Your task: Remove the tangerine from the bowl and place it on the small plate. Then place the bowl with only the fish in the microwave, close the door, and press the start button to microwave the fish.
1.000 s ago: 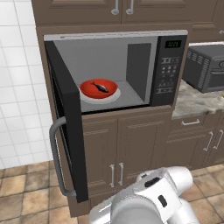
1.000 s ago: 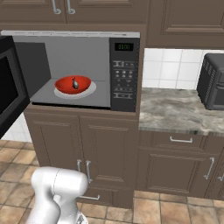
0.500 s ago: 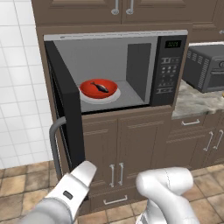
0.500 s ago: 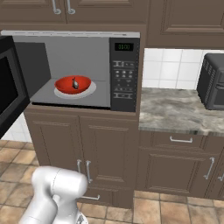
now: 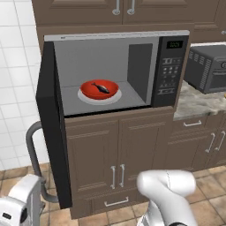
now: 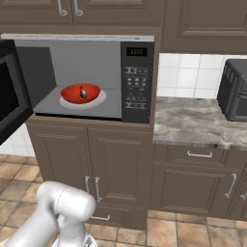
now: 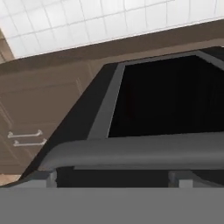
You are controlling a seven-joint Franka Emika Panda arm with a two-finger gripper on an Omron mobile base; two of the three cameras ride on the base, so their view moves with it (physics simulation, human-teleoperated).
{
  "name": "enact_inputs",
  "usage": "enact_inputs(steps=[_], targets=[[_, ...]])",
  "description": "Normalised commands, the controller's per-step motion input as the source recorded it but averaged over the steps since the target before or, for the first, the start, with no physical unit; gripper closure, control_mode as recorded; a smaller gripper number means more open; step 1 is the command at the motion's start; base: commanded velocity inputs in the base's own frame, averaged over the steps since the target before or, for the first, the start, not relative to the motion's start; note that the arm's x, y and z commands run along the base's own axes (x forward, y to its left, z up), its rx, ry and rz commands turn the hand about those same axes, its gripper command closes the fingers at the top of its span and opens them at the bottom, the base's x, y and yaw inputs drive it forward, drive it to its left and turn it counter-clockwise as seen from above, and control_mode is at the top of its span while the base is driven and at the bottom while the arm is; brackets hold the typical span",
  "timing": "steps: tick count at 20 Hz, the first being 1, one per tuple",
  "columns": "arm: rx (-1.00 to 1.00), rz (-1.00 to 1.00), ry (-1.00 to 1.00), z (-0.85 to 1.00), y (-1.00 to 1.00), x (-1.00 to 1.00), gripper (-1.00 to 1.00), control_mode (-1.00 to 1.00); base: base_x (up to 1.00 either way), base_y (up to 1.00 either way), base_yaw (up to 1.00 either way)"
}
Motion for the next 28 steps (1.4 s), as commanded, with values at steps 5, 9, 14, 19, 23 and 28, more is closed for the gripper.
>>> enact_inputs(steps=[5,9,14,19,23,28], targets=[[-0.37,0.03,-0.03,-0.45,0.84,0.43,-1.0,-1.0,0.0,0.0,0.0],[-0.36,0.0,-0.22,-0.32,0.46,-0.08,-1.0,-1.0,0.0,0.0,0.0],[-0.13,0.0,0.16,-0.17,0.21,0.95,-1.0,-1.0,0.0,0.0,0.0],[-0.09,0.0,0.31,0.0,0.0,0.93,-1.0,-1.0,0.0,0.0,0.0],[-0.01,-0.02,0.33,0.0,-0.73,0.34,-1.0,-1.0,0.0,0.0,0.0],[0.0,-0.04,0.22,0.0,-1.0,0.0,-1.0,-1.0,0.0,0.0,0.0]])
